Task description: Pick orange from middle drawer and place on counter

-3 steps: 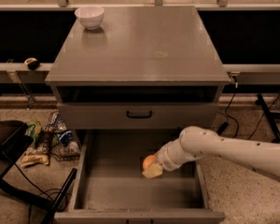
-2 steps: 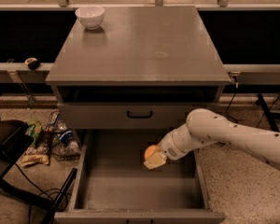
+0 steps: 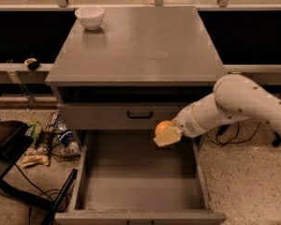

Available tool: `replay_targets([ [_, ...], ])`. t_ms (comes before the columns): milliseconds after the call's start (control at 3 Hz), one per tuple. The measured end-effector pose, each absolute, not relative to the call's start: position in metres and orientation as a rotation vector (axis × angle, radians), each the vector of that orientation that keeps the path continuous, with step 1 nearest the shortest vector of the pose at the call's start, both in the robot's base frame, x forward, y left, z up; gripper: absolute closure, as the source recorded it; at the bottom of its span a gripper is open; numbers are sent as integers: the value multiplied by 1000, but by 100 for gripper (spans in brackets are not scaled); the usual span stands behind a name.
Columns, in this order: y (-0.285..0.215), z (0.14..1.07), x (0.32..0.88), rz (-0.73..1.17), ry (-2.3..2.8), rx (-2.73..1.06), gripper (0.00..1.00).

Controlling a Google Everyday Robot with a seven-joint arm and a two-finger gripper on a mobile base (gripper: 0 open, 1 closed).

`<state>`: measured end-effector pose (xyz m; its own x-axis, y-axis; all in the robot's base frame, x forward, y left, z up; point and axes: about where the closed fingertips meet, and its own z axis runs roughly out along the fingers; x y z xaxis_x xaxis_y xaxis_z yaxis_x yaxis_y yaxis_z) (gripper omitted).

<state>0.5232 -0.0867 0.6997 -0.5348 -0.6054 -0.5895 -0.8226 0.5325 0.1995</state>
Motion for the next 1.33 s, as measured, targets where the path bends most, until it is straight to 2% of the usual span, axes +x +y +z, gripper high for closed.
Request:
replay_targets([
  [333,-95,754,536,581,2304,-1059,100],
  [667,-84,805,575,469,2257,-907,100],
  [1333,-44,865,636,390,2139,-831,100],
])
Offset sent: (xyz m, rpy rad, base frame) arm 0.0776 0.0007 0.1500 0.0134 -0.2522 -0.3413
